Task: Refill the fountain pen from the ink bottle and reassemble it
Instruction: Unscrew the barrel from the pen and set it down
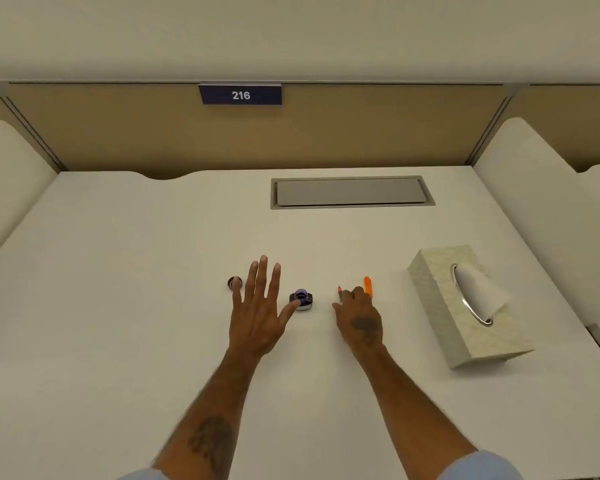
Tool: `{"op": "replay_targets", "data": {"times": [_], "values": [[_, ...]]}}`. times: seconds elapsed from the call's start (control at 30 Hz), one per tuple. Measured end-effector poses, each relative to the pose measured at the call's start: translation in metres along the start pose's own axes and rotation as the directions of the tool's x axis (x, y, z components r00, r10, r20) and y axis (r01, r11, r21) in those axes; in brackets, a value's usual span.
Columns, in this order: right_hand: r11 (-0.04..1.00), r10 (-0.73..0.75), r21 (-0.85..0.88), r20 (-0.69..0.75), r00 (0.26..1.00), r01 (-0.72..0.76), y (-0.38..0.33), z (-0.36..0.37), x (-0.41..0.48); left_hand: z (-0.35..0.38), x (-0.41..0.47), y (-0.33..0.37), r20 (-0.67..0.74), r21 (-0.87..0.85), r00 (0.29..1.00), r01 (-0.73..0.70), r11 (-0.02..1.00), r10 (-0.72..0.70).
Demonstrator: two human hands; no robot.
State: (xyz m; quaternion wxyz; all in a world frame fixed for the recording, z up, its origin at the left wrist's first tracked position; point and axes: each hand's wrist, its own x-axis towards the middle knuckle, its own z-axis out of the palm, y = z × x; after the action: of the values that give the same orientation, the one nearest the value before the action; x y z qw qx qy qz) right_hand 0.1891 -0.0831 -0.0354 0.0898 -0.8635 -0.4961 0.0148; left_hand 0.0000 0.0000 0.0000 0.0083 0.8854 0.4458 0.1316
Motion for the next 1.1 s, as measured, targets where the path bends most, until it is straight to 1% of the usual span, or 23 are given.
{"op": "replay_targets", "data": {"times": [0.03,0.13,0.17,0.23,0.3,0.33,0.4,0.47,0.5,0.53,0.6,0.67,0.77,0.87,0.97,1.03,1.1], "values": [[1.0,0.025,-0.01,-0.018,1.0,-0.025,-0.001,-0.001,0.0,-0.002,0.0,-0.001,0.014,0.004,1.0,0.005,1.0,-0.005],[0.994,0.113,-0.019,0.082,0.99,-0.111,-0.005,-0.006,-0.003,0.002,-0.002,-0.005,-0.008,-0.018,1.0,-0.001,1.0,0.001],[0.991,0.132,-0.012,0.109,0.985,-0.131,-0.006,-0.005,-0.004,0.004,-0.001,-0.006,-0.008,-0.053,1.0,0.002,0.999,-0.002],[0.986,0.163,0.014,0.111,0.98,-0.166,-0.008,-0.006,-0.002,0.003,0.0,-0.006,0.012,-0.149,0.999,0.032,0.988,-0.031],[0.977,0.197,0.051,0.143,0.97,-0.206,-0.016,-0.012,0.003,0.0,0.004,-0.006,0.053,-0.307,0.994,0.109,0.946,-0.097],[0.969,0.21,0.098,0.158,0.965,-0.227,-0.02,-0.017,0.007,-0.004,0.006,-0.005,0.093,-0.395,0.986,0.166,0.904,-0.141],[0.916,0.223,0.3,0.172,0.96,-0.266,-0.031,-0.029,0.015,-0.013,0.011,-0.001,0.168,-0.561,0.959,0.284,0.778,-0.229],[0.811,0.187,0.533,0.153,0.97,-0.241,-0.045,-0.044,0.022,-0.024,0.017,0.001,0.225,-0.708,0.922,0.376,0.597,-0.314],[0.768,0.154,0.606,0.14,0.978,-0.208,-0.053,-0.051,0.023,-0.029,0.019,0.002,0.236,-0.766,0.909,0.392,0.509,-0.345],[0.735,0.113,0.655,0.136,0.984,-0.175,-0.061,-0.057,0.024,-0.034,0.02,0.002,0.236,-0.807,0.903,0.388,0.444,-0.36],[0.67,0.037,0.729,0.156,0.987,-0.141,-0.076,-0.068,0.022,-0.041,0.02,0.003,0.232,-0.86,0.899,0.368,0.354,-0.373],[0.614,-0.018,0.779,0.175,0.984,-0.127,-0.085,-0.072,0.019,-0.048,0.02,0.005,0.279,-0.888,0.884,0.387,0.25,-0.375],[0.578,-0.059,0.803,0.218,0.974,-0.145,-0.089,-0.072,0.013,-0.053,0.02,0.008,0.405,-0.888,0.841,0.455,0.062,-0.359],[0.55,-0.085,0.819,0.245,0.966,-0.16,-0.088,-0.073,0.01,-0.055,0.02,0.01,0.454,-0.884,0.809,0.462,-0.072,-0.373],[0.512,-0.112,0.835,0.295,0.949,-0.199,-0.081,-0.084,0.008,-0.054,0.019,0.013,0.503,-0.864,0.787,0.457,-0.211,-0.357],[0.51,-0.15,0.828,0.352,0.924,-0.233,-0.073,-0.093,0.006,-0.052,0.019,0.014,0.518,-0.852,0.784,0.439,-0.284,-0.342],[0.506,-0.193,0.812,0.433,0.88,-0.289,-0.064,-0.101,0.006,-0.051,0.021,0.014,0.525,-0.843,0.784,0.426,-0.329,-0.331]]}}
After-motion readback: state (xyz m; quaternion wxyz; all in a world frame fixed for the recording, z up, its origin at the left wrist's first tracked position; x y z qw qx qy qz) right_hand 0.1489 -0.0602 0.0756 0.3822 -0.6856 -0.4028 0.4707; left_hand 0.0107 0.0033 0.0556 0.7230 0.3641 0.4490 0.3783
